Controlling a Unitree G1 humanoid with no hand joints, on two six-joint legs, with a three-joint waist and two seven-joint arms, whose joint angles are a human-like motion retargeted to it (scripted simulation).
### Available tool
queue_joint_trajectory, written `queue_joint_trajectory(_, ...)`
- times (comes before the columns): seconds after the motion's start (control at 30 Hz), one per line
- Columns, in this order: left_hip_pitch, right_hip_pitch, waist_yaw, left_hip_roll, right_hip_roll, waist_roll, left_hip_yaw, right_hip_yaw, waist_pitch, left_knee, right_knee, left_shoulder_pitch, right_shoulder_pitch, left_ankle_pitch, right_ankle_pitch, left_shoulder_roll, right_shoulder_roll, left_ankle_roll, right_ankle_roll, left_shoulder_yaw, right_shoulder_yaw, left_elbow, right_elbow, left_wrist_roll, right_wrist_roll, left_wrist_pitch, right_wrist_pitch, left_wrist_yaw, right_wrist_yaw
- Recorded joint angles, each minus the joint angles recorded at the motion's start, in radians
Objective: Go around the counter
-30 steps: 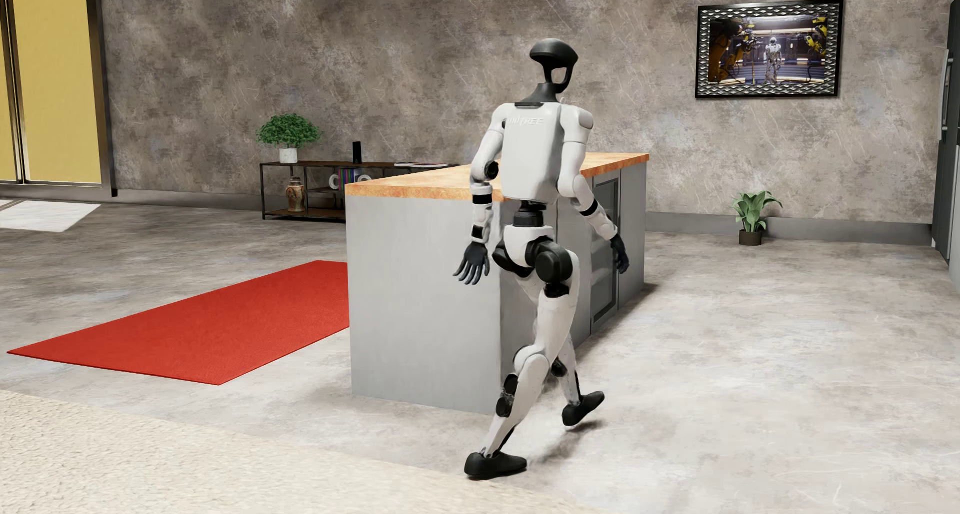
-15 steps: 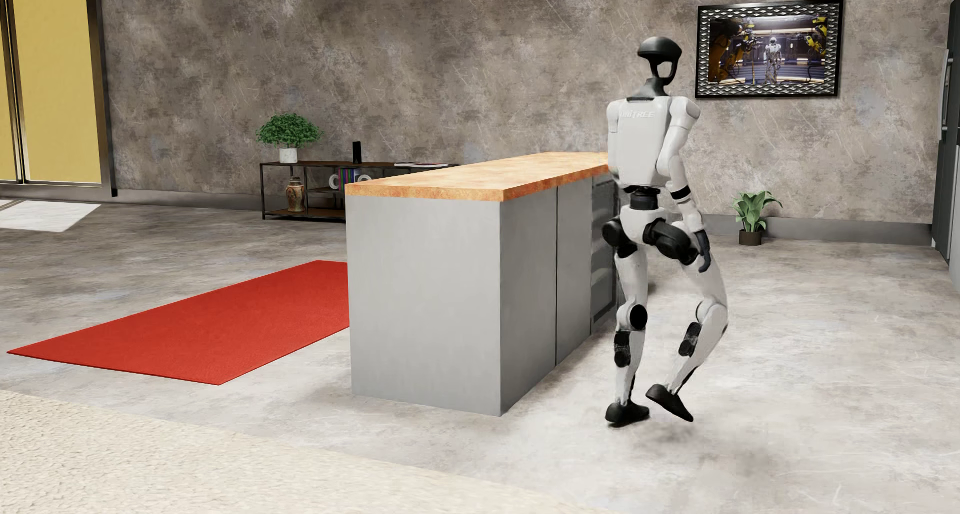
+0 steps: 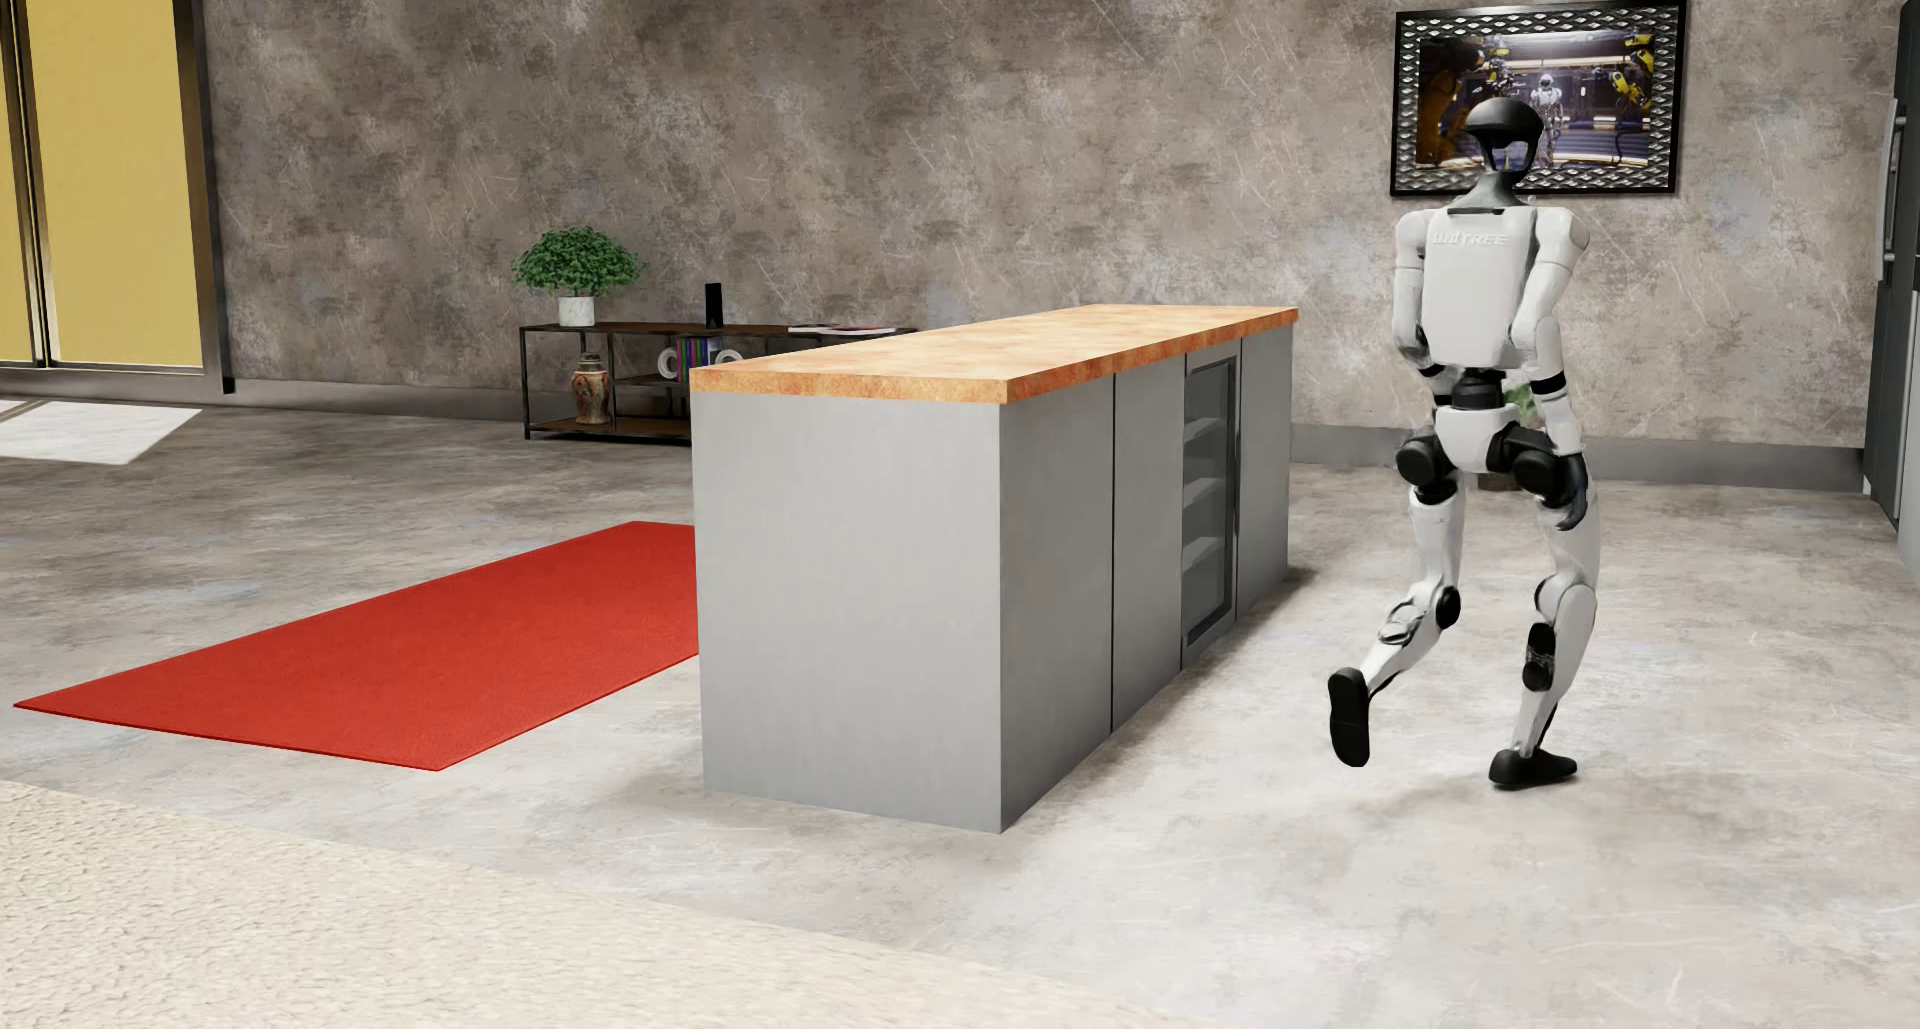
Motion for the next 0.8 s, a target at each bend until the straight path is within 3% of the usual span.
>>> queue_joint_trajectory(0.03, -0.098, 0.075, 0.02, 0.011, 0.026, 0.007, 0.001, 0.012, -0.001, 0.024, -0.041, 0.045, -0.027, 0.002, -0.024, -0.033, -0.01, 0.01, 0.007, 0.104, 0.018, 0.08, -0.005, -0.092, -0.027, 0.04, -0.017, 0.018, 0.013)
queue_joint_trajectory(0.07, -0.184, 0.15, 0.04, 0.016, 0.05, 0.01, 0.009, 0.035, -0.004, -0.007, -0.093, 0.095, -0.045, 0.012, -0.042, -0.048, -0.016, 0.007, 0.015, 0.177, 0.033, 0.162, -0.036, -0.144, -0.033, 0.096, -0.039, 0.033, 0.019)
queue_joint_trajectory(0.1, -0.262, 0.217, 0.056, 0.028, 0.075, 0.009, 0.023, 0.062, -0.008, -0.082, -0.141, 0.158, -0.085, -0.009, -0.058, -0.04, -0.025, 0.016, 0.02, 0.223, 0.05, 0.202, -0.059, -0.175, -0.021, 0.131, -0.065, 0.007, 0.025)
queue_joint_trajectory(0.17, -0.368, 0.325, 0.082, 0.09, 0.111, 0.006, 0.092, 0.128, -0.016, -0.355, -0.206, 0.313, -0.189, -0.023, -0.103, -0.019, -0.064, 0.039, 0.031, 0.223, 0.101, 0.191, -0.098, -0.187, 0.009, 0.117, -0.123, -0.054, 0.03)
queue_joint_trajectory(0.2, -0.381, 0.379, 0.091, 0.127, 0.124, 0.006, 0.163, 0.157, -0.021, -0.568, -0.242, 0.392, -0.24, -0.013, -0.125, -0.009, -0.086, 0.06, 0.037, 0.196, 0.133, 0.182, -0.118, -0.175, 0.026, 0.095, -0.146, -0.073, 0.024)
queue_joint_trajectory(0.23, -0.367, 0.437, 0.096, 0.149, 0.139, 0.009, 0.245, 0.178, -0.024, -0.826, -0.279, 0.463, -0.287, 0.013, -0.146, 0.006, -0.104, 0.031, 0.046, 0.157, 0.162, 0.186, -0.128, -0.145, 0.037, 0.067, -0.157, -0.091, 0.018)
queue_joint_trajectory(0.27, -0.339, 0.501, 0.1, 0.12, 0.149, 0.012, 0.295, 0.192, -0.026, -1.112, -0.33, 0.513, -0.326, 0.023, -0.153, 0.018, -0.119, 0.018, 0.054, 0.118, 0.183, 0.204, -0.135, -0.109, 0.045, 0.045, -0.15, -0.131, 0.007)
queue_joint_trajectory(0.3, -0.355, 0.564, 0.103, 0.079, 0.154, 0.013, 0.279, 0.196, -0.025, -1.266, -0.36, 0.54, -0.352, -0.027, -0.164, 0.036, -0.126, -0.098, 0.059, 0.068, 0.192, 0.233, -0.139, -0.043, 0.054, 0.038, -0.142, -0.191, -0.002)
queue_joint_trajectory(0.33, -0.373, 0.615, 0.105, 0.037, 0.156, 0.014, 0.242, 0.192, -0.024, -1.316, -0.364, 0.55, -0.363, -0.068, -0.181, 0.052, -0.13, -0.14, 0.067, 0.026, 0.183, 0.256, -0.136, 0.021, 0.07, 0.022, -0.134, -0.255, -0.007)
queue_joint_trajectory(0.4, -0.383, 0.699, 0.108, -0.008, 0.149, 0.007, 0.259, 0.149, -0.025, -1.163, -0.3, 0.534, -0.343, -0.017, -0.161, 0.076, -0.132, -0.055, 0.089, -0.011, 0.146, 0.264, -0.108, 0.139, 0.095, -0.004, -0.102, -0.358, -0.007)
queue_joint_trajectory(0.43, -0.374, 0.714, 0.117, -0.024, 0.13, -0.005, 0.264, 0.148, -0.025, -1.098, -0.238, 0.528, -0.331, 0.025, -0.09, 0.053, -0.137, 0.083, 0.093, 0.03, 0.152, 0.226, -0.079, 0.143, 0.084, -0.007, -0.083, -0.355, 0.002)
queue_joint_trajectory(0.47, -0.352, 0.696, 0.129, -0.03, 0.098, -0.02, 0.284, 0.151, -0.024, -1.042, -0.111, 0.526, -0.317, 0.089, 0.014, 0.021, -0.145, 0.169, 0.128, 0.081, 0.166, 0.187, -0.043, 0.132, 0.07, -0.018, -0.062, -0.326, 0.028)
queue_joint_trajectory(0.5, -0.34, 0.643, 0.14, -0.035, 0.054, -0.038, 0.296, 0.142, -0.02, -0.957, 0.089, 0.516, -0.298, 0.074, 0.127, -0.018, -0.153, 0.251, 0.149, 0.153, 0.187, 0.15, -0.007, 0.085, 0.049, -0.03, -0.049, -0.287, 0.061)
queue_joint_trajectory(0.53, -0.32, 0.55, 0.145, -0.052, 0.01, -0.057, 0.303, 0.156, -0.013, -0.89, 0.319, 0.484, -0.28, 0.005, 0.237, -0.062, -0.161, 0.257, 0.187, 0.23, 0.209, 0.123, 0.022, 0.015, 0.018, -0.031, -0.041, -0.247, 0.092)
queue_joint_trajectory(0.57, -0.283, 0.45, 0.144, -0.086, -0.047, -0.077, 0.302, 0.168, -0.008, -0.858, 0.517, 0.429, -0.253, -0.055, 0.296, -0.096, -0.166, 0.252, 0.17, 0.282, 0.217, 0.12, 0.033, -0.035, -0.011, -0.019, -0.032, -0.216, 0.116)
queue_joint_trajectory(0.6, -0.232, 0.345, 0.136, -0.126, -0.096, -0.095, 0.29, 0.185, -0.003, -0.857, 0.666, 0.355, -0.219, -0.098, 0.229, -0.109, -0.161, 0.245, 0.124, 0.292, 0.208, 0.135, 0.025, -0.037, -0.031, 0.001, -0.024, -0.186, 0.127)
queue_joint_trajectory(0.63, -0.171, 0.242, 0.121, -0.17, -0.14, -0.11, 0.263, 0.2, 0.002, -0.882, 0.759, 0.268, -0.179, -0.125, 0.181, -0.103, -0.144, 0.238, 0.09, 0.258, 0.175, 0.17, 0.005, 0.021, -0.027, 0.025, -0.019, -0.169, 0.119)
queue_joint_trajectory(0.7, -0.032, 0.063, 0.08, -0.256, -0.211, -0.128, 0.174, 0.227, 0.003, -0.965, 0.793, 0.088, -0.074, -0.158, 0.178, -0.086, -0.091, 0.228, 0.064, 0.152, 0.088, 0.24, -0.059, 0.156, 0.033, -0.007, -0.031, -0.173, 0.096)
queue_joint_trajectory(0.77, 0.087, -0.072, 0.037, -0.314, -0.235, -0.137, 0.062, 0.238, -0.005, -1.019, 0.638, -0.069, 0.006, -0.199, 0.175, -0.074, -0.075, 0.218, 0.041, 0.054, 0.043, 0.213, -0.104, 0.219, 0.069, -0.122, -0.058, -0.19, 0.102)
queue_joint_trajectory(0.8, 0.14, -0.113, 0.021, -0.329, -0.231, -0.139, 0.009, 0.242, -0.009, -1.037, 0.489, -0.134, 0.029, -0.226, 0.184, -0.071, -0.072, 0.213, 0.057, 0.021, 0.036, 0.171, -0.116, 0.211, 0.073, -0.184, -0.063, -0.173, 0.103)
